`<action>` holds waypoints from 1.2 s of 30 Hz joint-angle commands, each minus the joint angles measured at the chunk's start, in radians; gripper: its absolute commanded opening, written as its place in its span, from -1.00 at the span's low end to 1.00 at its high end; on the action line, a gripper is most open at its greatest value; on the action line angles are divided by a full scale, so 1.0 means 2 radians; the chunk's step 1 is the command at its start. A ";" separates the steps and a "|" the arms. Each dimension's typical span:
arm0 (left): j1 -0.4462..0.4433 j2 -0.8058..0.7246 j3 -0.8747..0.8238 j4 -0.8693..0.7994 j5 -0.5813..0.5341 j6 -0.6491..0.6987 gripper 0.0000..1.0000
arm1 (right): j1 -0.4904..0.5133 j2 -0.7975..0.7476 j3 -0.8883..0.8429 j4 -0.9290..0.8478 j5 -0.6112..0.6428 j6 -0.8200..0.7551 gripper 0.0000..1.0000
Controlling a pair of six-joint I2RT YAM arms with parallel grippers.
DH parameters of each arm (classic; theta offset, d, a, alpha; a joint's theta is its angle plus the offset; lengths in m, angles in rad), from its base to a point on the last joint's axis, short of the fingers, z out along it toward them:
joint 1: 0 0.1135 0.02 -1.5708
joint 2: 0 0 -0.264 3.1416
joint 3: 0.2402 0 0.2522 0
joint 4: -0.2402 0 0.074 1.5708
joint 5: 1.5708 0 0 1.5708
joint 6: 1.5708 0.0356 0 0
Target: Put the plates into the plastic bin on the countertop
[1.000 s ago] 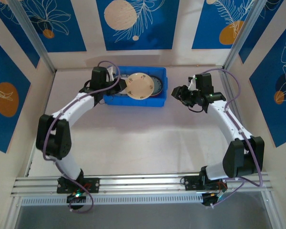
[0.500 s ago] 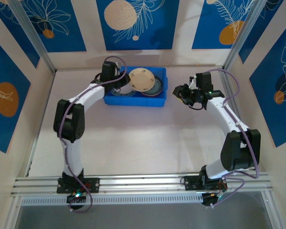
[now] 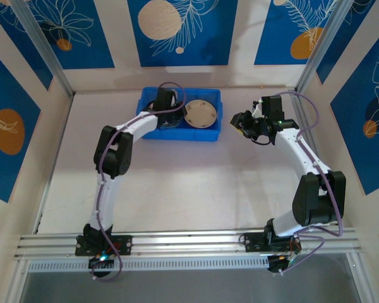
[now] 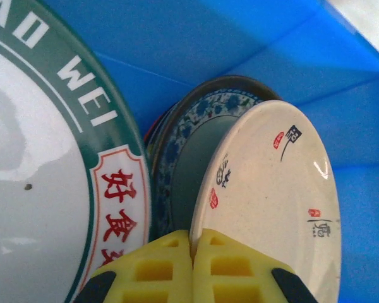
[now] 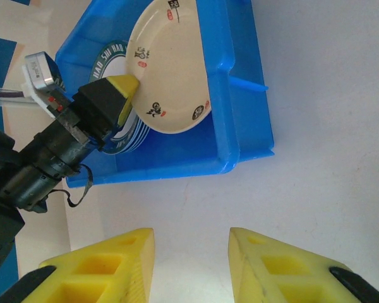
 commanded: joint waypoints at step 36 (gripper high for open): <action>-0.022 -0.192 -0.073 -0.072 -0.111 0.111 1.00 | 0.048 -0.086 -0.019 -0.006 0.048 -0.060 -0.10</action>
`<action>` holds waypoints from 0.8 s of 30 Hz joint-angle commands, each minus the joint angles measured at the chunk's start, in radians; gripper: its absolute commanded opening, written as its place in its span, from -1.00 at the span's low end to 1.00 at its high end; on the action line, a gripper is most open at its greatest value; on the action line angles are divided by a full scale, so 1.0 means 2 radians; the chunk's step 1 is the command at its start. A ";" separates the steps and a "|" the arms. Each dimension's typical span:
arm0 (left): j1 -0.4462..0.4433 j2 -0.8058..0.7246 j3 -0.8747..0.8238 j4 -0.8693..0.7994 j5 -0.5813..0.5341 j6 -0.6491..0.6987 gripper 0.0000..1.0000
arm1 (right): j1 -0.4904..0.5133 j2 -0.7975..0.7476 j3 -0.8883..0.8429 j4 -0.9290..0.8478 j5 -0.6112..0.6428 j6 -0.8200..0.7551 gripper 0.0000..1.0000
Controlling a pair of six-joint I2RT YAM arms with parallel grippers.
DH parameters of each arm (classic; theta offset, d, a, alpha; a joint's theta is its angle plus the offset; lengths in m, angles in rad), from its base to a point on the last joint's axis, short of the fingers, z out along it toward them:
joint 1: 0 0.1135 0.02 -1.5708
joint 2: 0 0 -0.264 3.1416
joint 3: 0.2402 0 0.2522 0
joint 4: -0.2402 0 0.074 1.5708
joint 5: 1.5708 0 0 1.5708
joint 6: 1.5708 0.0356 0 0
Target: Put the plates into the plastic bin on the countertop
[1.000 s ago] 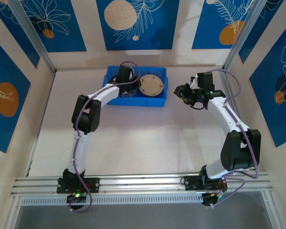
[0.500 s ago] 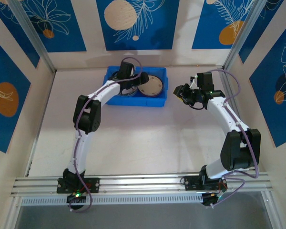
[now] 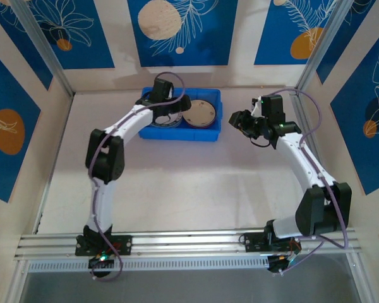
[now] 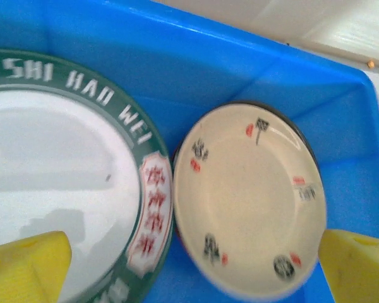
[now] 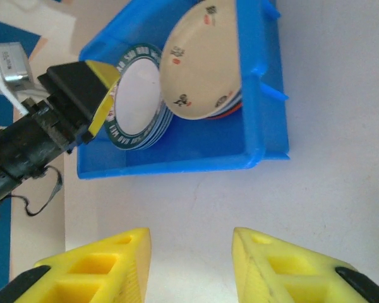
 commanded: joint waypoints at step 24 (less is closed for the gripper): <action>-0.011 -0.594 -0.705 0.325 -0.314 0.289 1.00 | 0.252 -0.074 -0.183 0.161 0.330 -0.221 0.98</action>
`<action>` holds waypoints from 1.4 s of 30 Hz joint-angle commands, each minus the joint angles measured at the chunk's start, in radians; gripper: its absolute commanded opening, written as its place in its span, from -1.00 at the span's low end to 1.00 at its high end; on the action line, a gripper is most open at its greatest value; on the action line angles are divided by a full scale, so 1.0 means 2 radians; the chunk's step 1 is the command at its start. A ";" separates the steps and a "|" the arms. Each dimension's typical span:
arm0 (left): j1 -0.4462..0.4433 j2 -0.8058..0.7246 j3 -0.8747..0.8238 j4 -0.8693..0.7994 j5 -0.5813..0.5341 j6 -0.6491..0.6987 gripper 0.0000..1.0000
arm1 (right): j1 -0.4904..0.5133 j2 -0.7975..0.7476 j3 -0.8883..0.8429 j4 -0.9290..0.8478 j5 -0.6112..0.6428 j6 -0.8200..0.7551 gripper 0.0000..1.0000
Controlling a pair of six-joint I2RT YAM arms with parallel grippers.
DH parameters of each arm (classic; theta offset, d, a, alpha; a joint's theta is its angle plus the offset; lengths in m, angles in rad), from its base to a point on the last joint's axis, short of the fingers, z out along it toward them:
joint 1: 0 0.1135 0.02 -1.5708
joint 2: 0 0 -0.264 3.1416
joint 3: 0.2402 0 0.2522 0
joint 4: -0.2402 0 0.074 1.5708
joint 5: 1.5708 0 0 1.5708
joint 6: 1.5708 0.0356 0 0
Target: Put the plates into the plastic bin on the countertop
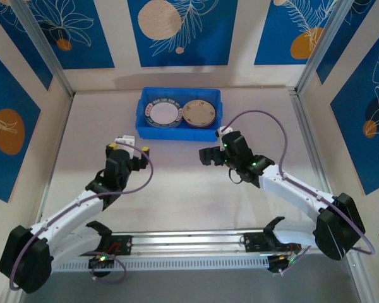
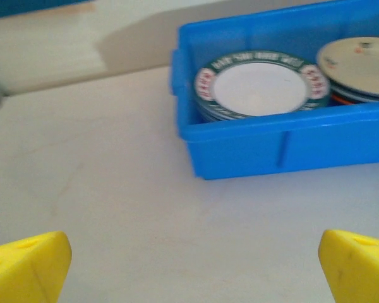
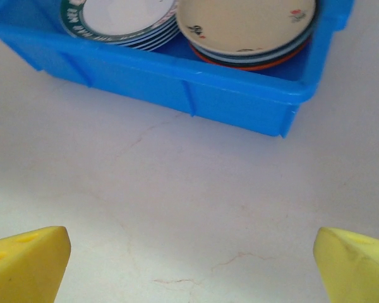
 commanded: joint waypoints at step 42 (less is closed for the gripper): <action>0.238 0.306 -0.057 0.405 0.213 0.026 1.00 | -0.302 0.156 -0.195 0.499 -0.063 -0.102 0.98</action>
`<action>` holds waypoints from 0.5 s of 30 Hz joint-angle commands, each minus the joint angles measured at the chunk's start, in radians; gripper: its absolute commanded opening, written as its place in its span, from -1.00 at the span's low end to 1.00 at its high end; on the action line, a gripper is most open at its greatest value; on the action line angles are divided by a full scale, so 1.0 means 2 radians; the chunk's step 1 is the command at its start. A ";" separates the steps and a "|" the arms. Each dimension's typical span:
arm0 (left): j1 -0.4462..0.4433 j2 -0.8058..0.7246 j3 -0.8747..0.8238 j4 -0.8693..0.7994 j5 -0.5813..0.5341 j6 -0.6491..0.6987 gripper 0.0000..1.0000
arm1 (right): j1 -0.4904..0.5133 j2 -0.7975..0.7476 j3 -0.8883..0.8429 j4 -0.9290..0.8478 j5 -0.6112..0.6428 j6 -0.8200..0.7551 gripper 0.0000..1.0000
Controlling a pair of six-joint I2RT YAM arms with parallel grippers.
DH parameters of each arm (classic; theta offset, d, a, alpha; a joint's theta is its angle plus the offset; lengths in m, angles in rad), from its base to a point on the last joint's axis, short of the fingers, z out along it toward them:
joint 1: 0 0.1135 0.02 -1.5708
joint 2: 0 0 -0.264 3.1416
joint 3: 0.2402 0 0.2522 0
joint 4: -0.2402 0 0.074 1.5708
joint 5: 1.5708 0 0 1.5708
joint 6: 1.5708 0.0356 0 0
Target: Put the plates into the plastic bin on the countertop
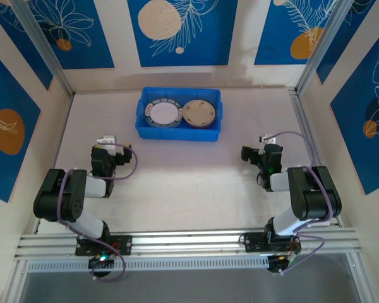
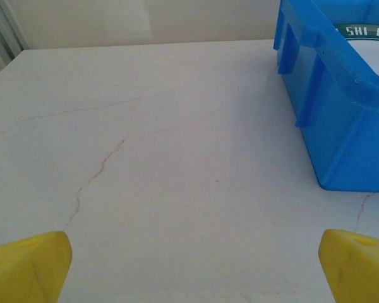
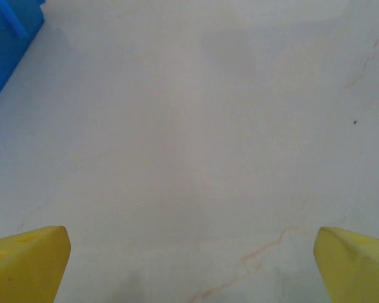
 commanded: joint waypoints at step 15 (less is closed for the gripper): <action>-0.004 -0.001 0.012 -0.011 -0.006 0.010 1.00 | -0.003 -0.007 0.021 0.031 -0.037 -0.005 0.98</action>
